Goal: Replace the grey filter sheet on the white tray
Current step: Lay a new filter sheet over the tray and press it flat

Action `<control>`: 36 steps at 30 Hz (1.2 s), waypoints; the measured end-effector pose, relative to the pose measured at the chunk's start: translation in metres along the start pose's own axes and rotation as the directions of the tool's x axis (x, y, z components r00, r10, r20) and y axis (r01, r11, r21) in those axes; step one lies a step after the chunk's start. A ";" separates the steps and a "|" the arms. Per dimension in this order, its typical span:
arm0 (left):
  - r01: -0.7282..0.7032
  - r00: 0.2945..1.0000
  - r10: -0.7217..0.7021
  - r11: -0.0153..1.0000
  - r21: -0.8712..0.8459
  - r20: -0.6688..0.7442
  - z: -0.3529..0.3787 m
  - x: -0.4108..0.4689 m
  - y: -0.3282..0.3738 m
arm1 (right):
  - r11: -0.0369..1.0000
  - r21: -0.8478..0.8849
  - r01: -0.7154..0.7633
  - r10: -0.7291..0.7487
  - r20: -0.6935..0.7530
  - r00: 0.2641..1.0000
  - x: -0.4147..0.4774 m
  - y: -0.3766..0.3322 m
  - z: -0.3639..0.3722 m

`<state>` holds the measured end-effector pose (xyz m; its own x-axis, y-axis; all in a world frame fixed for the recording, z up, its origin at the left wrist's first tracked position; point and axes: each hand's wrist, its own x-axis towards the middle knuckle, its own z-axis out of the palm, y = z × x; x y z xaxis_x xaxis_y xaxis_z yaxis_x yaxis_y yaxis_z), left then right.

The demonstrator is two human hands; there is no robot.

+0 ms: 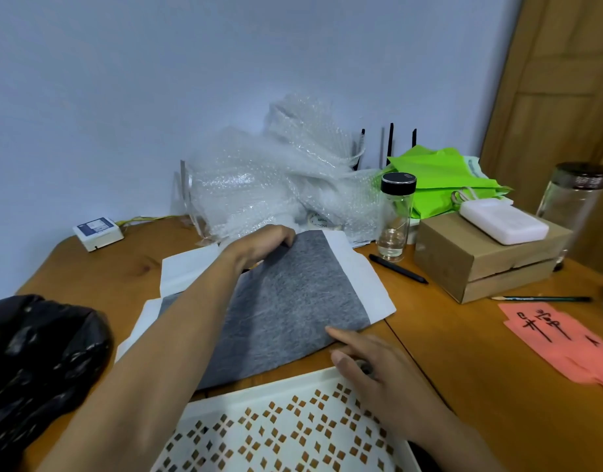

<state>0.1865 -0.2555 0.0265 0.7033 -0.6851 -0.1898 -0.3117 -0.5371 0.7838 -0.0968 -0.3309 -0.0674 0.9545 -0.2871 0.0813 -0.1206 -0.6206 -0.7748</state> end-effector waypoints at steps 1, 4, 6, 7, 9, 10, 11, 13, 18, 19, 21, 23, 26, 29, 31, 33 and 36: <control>-0.012 1.000 0.012 1.000 -0.024 -0.007 -0.002 -0.003 0.001 | 1.000 0.006 -0.008 0.008 0.013 1.000 0.002 -0.001 -0.001; -0.040 0.999 0.038 0.996 -0.084 -0.025 -0.008 -0.007 -0.001 | 0.999 -0.037 -0.038 0.042 0.106 0.994 0.011 -0.012 -0.006; -0.051 0.999 0.048 0.990 -0.130 -0.024 -0.012 -0.006 -0.007 | 0.997 -0.052 -0.065 0.074 0.182 0.980 0.018 -0.023 -0.010; -0.057 0.998 0.053 0.985 -0.160 -0.033 -0.013 -0.007 -0.007 | 0.997 -0.021 -0.071 0.073 0.200 0.977 0.021 -0.027 -0.010; -0.056 0.997 0.045 0.978 -0.203 -0.060 -0.015 -0.008 -0.009 | 0.984 0.159 -0.079 0.044 0.213 0.976 0.028 -0.034 -0.008; -0.047 0.996 0.029 0.973 -0.227 -0.080 -0.016 -0.009 -0.009 | 0.956 0.278 -0.098 0.039 0.209 0.977 0.031 -0.035 -0.007; -0.040 0.996 0.017 0.965 -0.259 -0.090 -0.017 -0.009 -0.010 | 0.919 0.376 -0.120 0.044 0.204 0.978 0.032 -0.037 -0.008; -0.042 0.996 0.012 0.935 -0.351 -0.089 -0.020 -0.007 -0.013 | 0.860 0.491 -0.138 0.038 0.207 0.978 0.034 -0.040 -0.012; -0.051 0.988 -0.018 0.896 -0.441 -0.151 -0.026 0.004 -0.026 | 0.673 0.735 -0.078 0.019 0.089 0.996 0.048 -0.043 -0.020; -0.046 0.987 -0.028 0.893 -0.448 -0.157 -0.025 0.006 -0.028 | 0.627 0.777 -0.064 0.028 0.059 0.998 0.053 -0.044 -0.019; -0.037 0.981 -0.051 0.896 -0.443 -0.186 -0.023 0.006 -0.030 | 0.673 0.738 -0.044 0.057 0.007 0.998 0.060 -0.044 -0.016; -0.031 0.974 -0.067 0.906 -0.422 -0.217 -0.023 0.007 -0.032 | 0.760 0.649 -0.032 0.050 -0.010 0.999 0.064 -0.042 -0.011; -0.034 0.970 -0.069 0.909 -0.415 -0.231 -0.026 0.008 -0.033 | 0.821 0.570 -0.034 0.013 0.040 0.999 0.066 -0.037 0.000; -0.072 0.967 -0.032 0.918 -0.390 -0.254 -0.030 0.010 -0.030 | 0.870 0.493 -0.019 0.024 -0.002 1.000 0.073 -0.029 0.008; -0.099 0.965 0.007 0.935 -0.339 -0.263 -0.034 0.008 -0.025 | 0.871 0.492 -0.005 0.057 -0.091 0.994 0.078 -0.025 0.008; -0.111 0.976 0.057 0.960 -0.259 -0.210 -0.039 0.004 -0.021 | 0.874 0.486 -0.008 0.113 -0.186 0.976 0.080 -0.022 0.005; -0.125 0.985 0.107 0.983 -0.137 -0.133 -0.041 -0.002 -0.012 | 0.871 0.492 -0.020 0.183 -0.285 0.941 0.080 -0.019 -0.001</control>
<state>0.2152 -0.2278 0.0418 0.7447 -0.6670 -0.0241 -0.3068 -0.3742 0.8751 -0.0189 -0.3428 -0.0450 0.7984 -0.5913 0.1135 0.0098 -0.1758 -0.9844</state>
